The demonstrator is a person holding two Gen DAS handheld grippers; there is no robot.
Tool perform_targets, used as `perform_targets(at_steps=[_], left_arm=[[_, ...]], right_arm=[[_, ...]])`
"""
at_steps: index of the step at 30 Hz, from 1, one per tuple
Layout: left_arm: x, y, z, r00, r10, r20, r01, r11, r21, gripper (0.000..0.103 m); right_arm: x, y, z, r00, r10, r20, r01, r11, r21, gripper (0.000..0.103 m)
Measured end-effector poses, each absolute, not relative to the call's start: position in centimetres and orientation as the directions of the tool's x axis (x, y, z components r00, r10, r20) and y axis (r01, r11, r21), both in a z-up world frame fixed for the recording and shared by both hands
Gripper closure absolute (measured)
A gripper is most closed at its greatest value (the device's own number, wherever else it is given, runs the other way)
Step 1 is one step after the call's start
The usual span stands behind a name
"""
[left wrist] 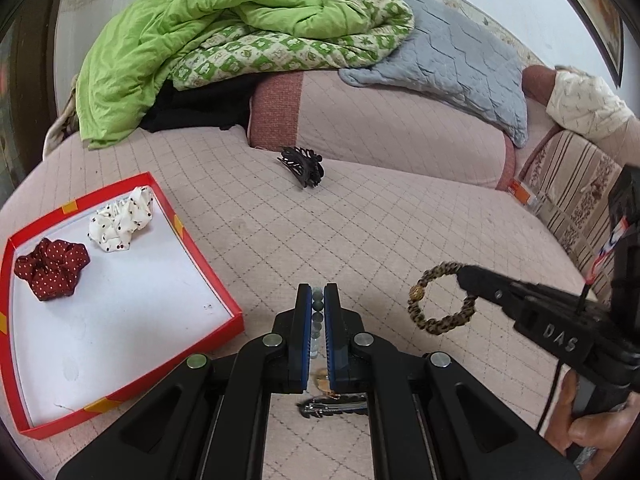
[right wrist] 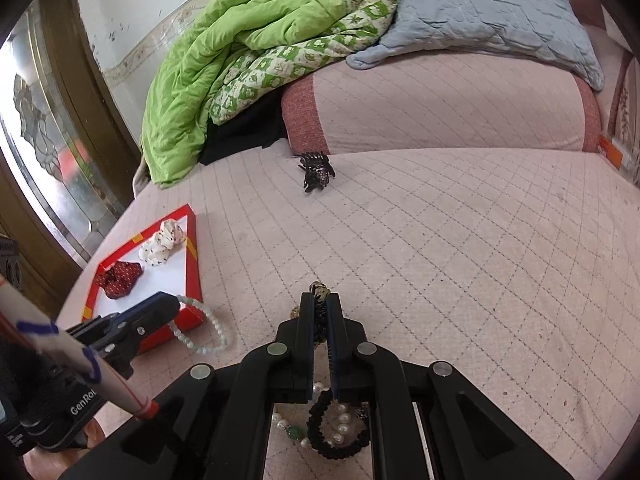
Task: Organize jewelry
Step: 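Carry the jade bracelet with the left tool while the right carries the leopard bracelet to the tray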
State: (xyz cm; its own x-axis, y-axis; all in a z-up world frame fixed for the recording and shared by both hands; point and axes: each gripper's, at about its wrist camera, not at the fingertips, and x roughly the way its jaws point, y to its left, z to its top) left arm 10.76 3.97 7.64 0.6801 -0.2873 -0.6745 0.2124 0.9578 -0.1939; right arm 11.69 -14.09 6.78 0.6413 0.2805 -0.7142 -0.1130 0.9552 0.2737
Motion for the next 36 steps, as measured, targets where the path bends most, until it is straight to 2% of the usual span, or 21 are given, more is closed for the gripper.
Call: perform_targets(at_steps=[2, 15, 23, 36], left_arm=[[10.8, 5.0, 7.8, 0.677, -0.307, -0.668, 0.214, 0.952, -0.22, 0.097], [12.3, 10.8, 8.5, 0.736, -0.241, -0.633, 0.115, 0.965, -0.234, 0.097], [12.7, 15.4, 9.9, 0.772, -0.227, -0.593, 0.054, 0.954, -0.295, 0.097], [12.9, 22.5, 8.4, 0.757, -0.15, -0.637, -0.072, 0.948, -0.309, 0.097]], right_arm=[[11.9, -13.5, 6.6, 0.639, 0.28, -0.716, -0.114, 0.956, 0.271, 0.097], [11.6, -8.6, 6.8, 0.639, 0.233, -0.733, -0.15, 0.972, 0.179, 0.097], [11.8, -5.4, 8.8, 0.638, 0.21, -0.741, -0.171, 0.977, 0.129, 0.097], [12.9, 3.9, 11.2, 0.626, 0.246, -0.74, -0.301, 0.952, 0.061, 0.097]])
